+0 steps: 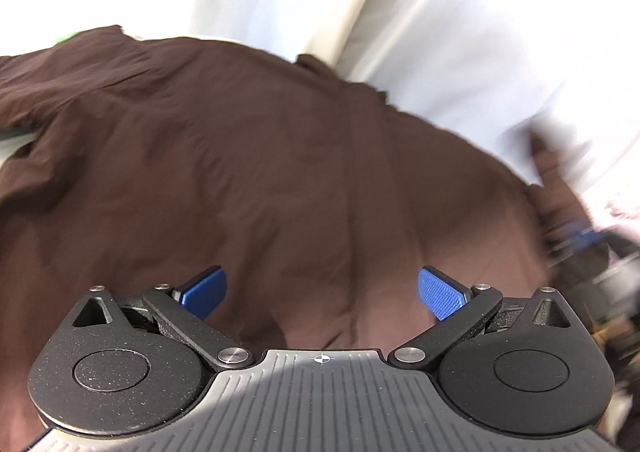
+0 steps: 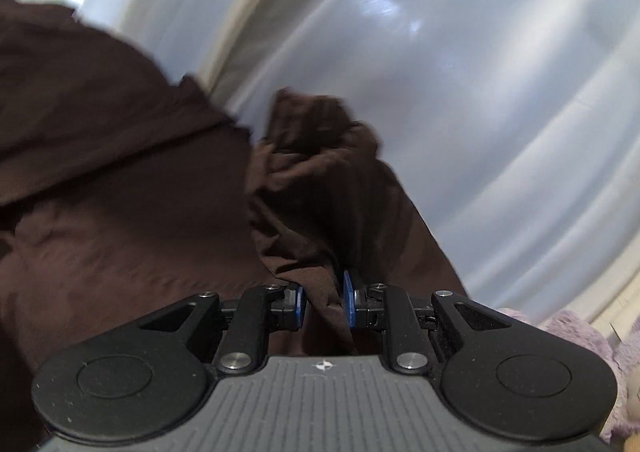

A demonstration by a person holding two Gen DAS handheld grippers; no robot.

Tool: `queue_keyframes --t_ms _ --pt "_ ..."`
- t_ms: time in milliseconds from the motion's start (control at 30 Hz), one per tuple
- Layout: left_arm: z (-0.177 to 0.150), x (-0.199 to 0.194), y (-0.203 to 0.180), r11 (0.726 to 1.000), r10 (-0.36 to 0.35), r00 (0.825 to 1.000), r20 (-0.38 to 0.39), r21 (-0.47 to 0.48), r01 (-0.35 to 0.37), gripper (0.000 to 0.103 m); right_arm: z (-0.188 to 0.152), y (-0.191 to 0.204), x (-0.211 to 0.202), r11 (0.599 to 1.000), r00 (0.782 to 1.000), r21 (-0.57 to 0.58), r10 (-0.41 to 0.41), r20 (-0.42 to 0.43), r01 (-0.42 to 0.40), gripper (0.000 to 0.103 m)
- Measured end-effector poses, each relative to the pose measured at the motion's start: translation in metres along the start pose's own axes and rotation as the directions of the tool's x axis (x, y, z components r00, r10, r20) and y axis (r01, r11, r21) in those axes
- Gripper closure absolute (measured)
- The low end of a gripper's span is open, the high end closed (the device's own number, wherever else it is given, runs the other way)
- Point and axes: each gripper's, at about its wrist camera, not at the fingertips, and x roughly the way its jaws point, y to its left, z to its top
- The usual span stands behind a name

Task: Fold large clothes
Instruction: 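Grasp a jacket sleeve cuff with the right gripper and lift it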

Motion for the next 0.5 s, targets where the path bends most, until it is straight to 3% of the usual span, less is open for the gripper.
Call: queue_keyframes --t_ms 167,233,267,300,400,433,467,500 --pt "0.019 0.016 -0.003 0.985 -0.153 0.988 -0.020 -0.079 0.151 0.000 0.003 0.020 0.019 0.996 0.998 -0.087 -0.038 -0.052 0.033 0.079" --pt "0.031 0.026 -0.012 0.972 -0.219 0.975 -0.028 -0.096 0.215 0.000 0.004 0.014 0.004 0.997 0.998 -0.076 -0.025 -0.054 0.021 0.061" --pt "0.036 0.030 -0.018 0.967 -0.239 0.971 -0.028 -0.093 0.235 0.000 0.006 0.001 0.001 0.998 0.999 -0.053 -0.022 -0.037 0.020 0.036" --pt "0.042 0.035 -0.026 0.962 -0.264 0.964 -0.024 -0.084 0.261 0.000 0.007 -0.009 -0.011 1.000 1.000 -0.020 -0.005 -0.005 0.005 0.019" --pt "0.057 0.056 -0.049 0.936 -0.349 0.937 -0.024 -0.057 0.348 0.000 0.003 -0.038 -0.044 0.988 0.998 0.152 0.030 0.052 -0.038 0.017" --pt "0.063 0.066 -0.056 0.926 -0.374 0.927 -0.034 -0.058 0.372 0.000 0.000 -0.052 -0.052 0.964 0.997 0.258 0.049 0.058 -0.062 0.017" --pt "0.067 0.078 -0.063 0.921 -0.388 0.921 -0.046 -0.069 0.384 0.000 -0.005 -0.068 -0.058 0.921 0.995 0.379 0.077 0.065 -0.096 0.019" --pt "0.070 0.090 -0.068 0.916 -0.398 0.915 -0.060 -0.084 0.393 0.000 -0.012 -0.084 -0.063 0.849 0.990 0.509 0.114 0.081 -0.140 0.023"
